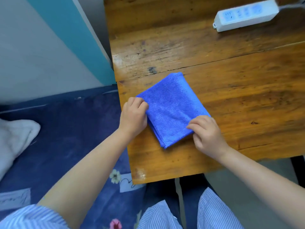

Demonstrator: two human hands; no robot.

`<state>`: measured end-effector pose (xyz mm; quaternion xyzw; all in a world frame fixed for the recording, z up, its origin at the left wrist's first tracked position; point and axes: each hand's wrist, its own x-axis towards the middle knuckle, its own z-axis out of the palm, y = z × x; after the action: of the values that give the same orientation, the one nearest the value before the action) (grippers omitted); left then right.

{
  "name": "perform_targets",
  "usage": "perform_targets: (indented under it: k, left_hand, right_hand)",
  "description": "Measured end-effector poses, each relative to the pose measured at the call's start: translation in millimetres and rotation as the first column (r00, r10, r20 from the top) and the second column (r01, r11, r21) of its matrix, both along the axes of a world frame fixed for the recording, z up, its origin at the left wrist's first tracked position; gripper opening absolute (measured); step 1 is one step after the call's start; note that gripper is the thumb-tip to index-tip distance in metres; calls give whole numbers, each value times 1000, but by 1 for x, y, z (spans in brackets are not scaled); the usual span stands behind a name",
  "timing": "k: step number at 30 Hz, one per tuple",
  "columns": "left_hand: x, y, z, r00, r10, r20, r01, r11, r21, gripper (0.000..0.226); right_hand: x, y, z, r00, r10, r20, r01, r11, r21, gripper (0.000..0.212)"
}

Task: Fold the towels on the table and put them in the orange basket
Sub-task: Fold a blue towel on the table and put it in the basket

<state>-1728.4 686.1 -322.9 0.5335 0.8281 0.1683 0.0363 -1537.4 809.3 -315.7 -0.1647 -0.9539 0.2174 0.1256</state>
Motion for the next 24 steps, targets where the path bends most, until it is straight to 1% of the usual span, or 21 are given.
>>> perform_targets:
  k: [1, 3, 5, 6, 8, 9, 10, 12, 14, 15, 16, 17, 18, 20, 22, 24]
  left_hand:
    - [14, 1, -1, 997, 64, 37, -66, 997, 41, 23]
    - [40, 8, -4, 980, 178, 88, -184, 981, 63, 42]
    - [63, 21, -6, 951, 266, 159, -268, 963, -14, 54]
    - [70, 27, -7, 924, 319, 212, -311, 948, -71, 56]
    - [78, 35, -11, 869, 413, 271, -371, 908, -195, 57]
    - [80, 37, -14, 864, 435, 254, -375, 892, -250, 59]
    - [82, 37, -17, 879, 429, 210, -360, 884, -299, 63]
    - [83, 36, -23, 912, 396, 103, -330, 861, -387, 68]
    - [82, 34, -29, 922, 384, 60, -333, 860, -386, 62]
    - [80, 35, -31, 922, 384, 42, -341, 860, -381, 59]
    - [80, 35, -32, 922, 385, 35, -343, 856, -386, 58]
    - [79, 36, -31, 924, 380, 32, -338, 855, -393, 56]
    - [79, 36, -32, 927, 374, 38, -328, 856, -400, 57]
    - [78, 36, -32, 929, 368, 47, -318, 857, -406, 62]
    - [79, 35, -32, 932, 361, 40, -318, 864, -391, 60]
    - [79, 35, -32, 931, 364, 34, -324, 865, -383, 58]
  right_hand:
    - [-5, 12, 3, 999, -39, -10, 39, 999, 10, 30]
    - [-22, 32, 7, 998, -52, -19, 53, 997, 56, 30]
    - [-45, 48, 8, 999, -36, 6, 35, 993, 116, 25]
    - [-58, 54, 7, 1000, -9, 15, 7, 988, 152, 22]
    - [-78, 57, 3, 996, 78, 39, -84, 977, 195, 25]
    - [-86, 58, 0, 989, 129, 69, -140, 970, 201, 30]
    - [-93, 59, -3, 981, 161, 109, -179, 966, 188, 35]
    - [-110, 65, -6, 965, 153, 215, -175, 981, 87, 42]
    - [-126, 79, -4, 948, 91, 305, -64, 993, -98, 44]
    - [-134, 87, -1, 933, 78, 351, -2, 977, -212, 41]
    - [-142, 96, 5, 911, 88, 404, 45, 950, -310, 36]
    - [-148, 105, 10, 882, 121, 456, 62, 929, -366, 30]
    - [-154, 112, 16, 842, 169, 512, 43, 926, -376, 24]
    - [-164, 123, 24, 747, 278, 604, -64, 934, -351, 16]
    - [-173, 129, 26, 652, 366, 665, -195, 927, -320, 8]
    - [-180, 131, 25, 586, 367, 723, -294, 927, -232, 5]
